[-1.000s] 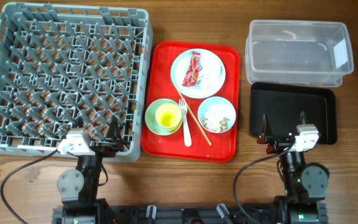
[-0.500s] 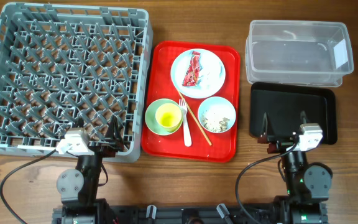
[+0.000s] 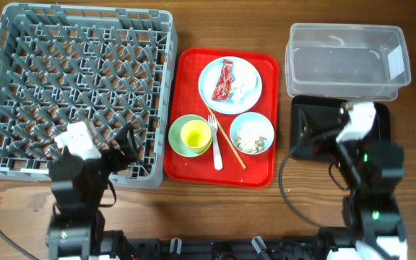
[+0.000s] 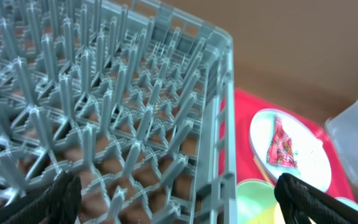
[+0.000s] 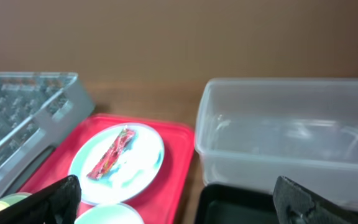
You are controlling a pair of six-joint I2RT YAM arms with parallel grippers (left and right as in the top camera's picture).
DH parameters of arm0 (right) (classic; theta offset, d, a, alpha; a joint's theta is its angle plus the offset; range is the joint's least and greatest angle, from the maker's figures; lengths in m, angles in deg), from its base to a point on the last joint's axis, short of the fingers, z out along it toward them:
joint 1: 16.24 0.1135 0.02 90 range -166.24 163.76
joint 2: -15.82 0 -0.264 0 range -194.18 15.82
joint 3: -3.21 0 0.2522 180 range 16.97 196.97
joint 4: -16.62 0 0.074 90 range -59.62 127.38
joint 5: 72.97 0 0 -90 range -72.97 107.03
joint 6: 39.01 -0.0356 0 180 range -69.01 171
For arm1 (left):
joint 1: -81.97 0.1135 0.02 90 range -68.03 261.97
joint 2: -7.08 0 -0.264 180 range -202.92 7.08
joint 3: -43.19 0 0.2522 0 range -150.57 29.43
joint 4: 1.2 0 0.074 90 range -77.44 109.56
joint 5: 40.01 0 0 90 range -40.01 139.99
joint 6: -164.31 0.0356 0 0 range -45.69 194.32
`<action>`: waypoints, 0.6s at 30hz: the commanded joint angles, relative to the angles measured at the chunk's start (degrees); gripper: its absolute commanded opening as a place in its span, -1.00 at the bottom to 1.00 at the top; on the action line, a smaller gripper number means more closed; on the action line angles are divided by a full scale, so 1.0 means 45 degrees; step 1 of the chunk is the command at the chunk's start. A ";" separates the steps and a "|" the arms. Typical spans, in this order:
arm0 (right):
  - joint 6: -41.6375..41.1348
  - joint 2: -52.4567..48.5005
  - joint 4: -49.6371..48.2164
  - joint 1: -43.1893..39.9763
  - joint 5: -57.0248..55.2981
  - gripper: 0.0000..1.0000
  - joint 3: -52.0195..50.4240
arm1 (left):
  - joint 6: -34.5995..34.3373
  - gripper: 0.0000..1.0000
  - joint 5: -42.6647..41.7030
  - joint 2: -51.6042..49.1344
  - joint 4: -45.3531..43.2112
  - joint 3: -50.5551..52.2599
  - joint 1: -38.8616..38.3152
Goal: Sort waste into correct bins and load items into the dishwasher rack
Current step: 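Move the right gripper over the blue plate toward the white scraps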
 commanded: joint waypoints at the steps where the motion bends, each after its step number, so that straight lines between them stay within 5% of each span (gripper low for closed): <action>1: -0.0121 -0.2370 0.1185 0.0053 0.1472 0.99 0.2433 | -0.0102 1.00 -0.0063 -0.1933 0.1171 -0.2084 0.0078; 11: 0.1540 -0.7048 0.7096 0.0058 0.1583 1.00 0.8903 | -0.0121 1.00 -0.0170 -0.4590 0.3604 -0.4075 0.0078; 18: -0.0141 -0.7276 0.7023 0.0053 0.2200 0.99 0.9602 | -0.0117 1.00 -0.0165 -0.4299 0.3716 -0.4075 0.0078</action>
